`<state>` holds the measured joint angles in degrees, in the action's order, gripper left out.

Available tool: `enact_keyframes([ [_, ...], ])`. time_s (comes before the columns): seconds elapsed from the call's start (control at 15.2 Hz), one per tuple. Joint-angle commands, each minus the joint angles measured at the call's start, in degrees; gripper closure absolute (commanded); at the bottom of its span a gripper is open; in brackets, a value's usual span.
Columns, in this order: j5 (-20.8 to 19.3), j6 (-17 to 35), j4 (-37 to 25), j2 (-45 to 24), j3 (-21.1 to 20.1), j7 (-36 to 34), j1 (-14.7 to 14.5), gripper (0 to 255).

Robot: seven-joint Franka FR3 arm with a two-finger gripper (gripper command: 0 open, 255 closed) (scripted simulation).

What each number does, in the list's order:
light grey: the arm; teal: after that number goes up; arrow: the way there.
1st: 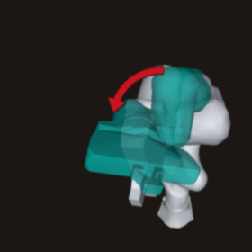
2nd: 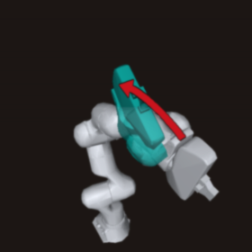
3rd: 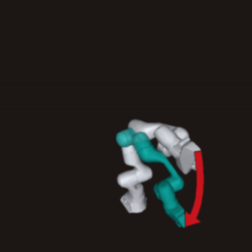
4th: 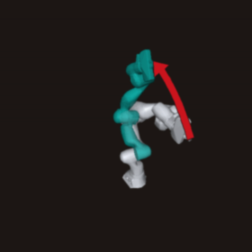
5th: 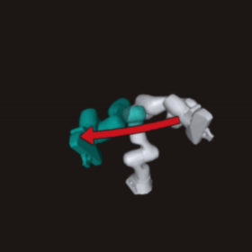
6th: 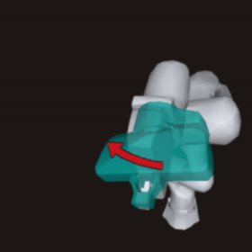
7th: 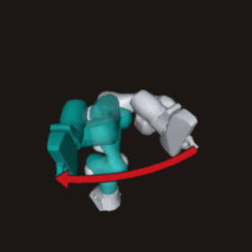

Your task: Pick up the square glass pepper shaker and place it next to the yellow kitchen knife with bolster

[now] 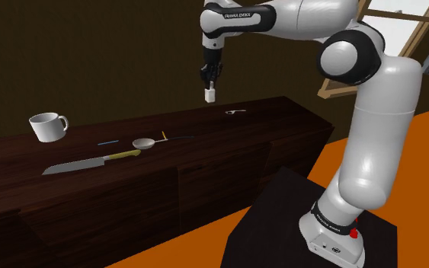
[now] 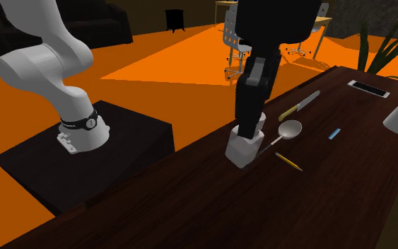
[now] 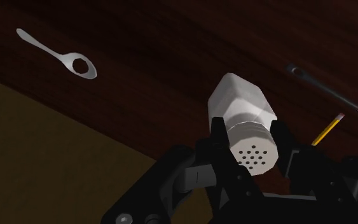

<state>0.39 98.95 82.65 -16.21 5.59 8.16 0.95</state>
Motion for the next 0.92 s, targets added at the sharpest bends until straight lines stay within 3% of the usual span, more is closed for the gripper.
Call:
enact_keyframes([
  [0.0, -0.28, -0.16, 0.32, 0.44, -0.83, -2.46, -1.60, 255],
  [0.86, -1.84, -2.25, -2.79, -0.86, -6.53, -18.56, -12.03, 255],
])
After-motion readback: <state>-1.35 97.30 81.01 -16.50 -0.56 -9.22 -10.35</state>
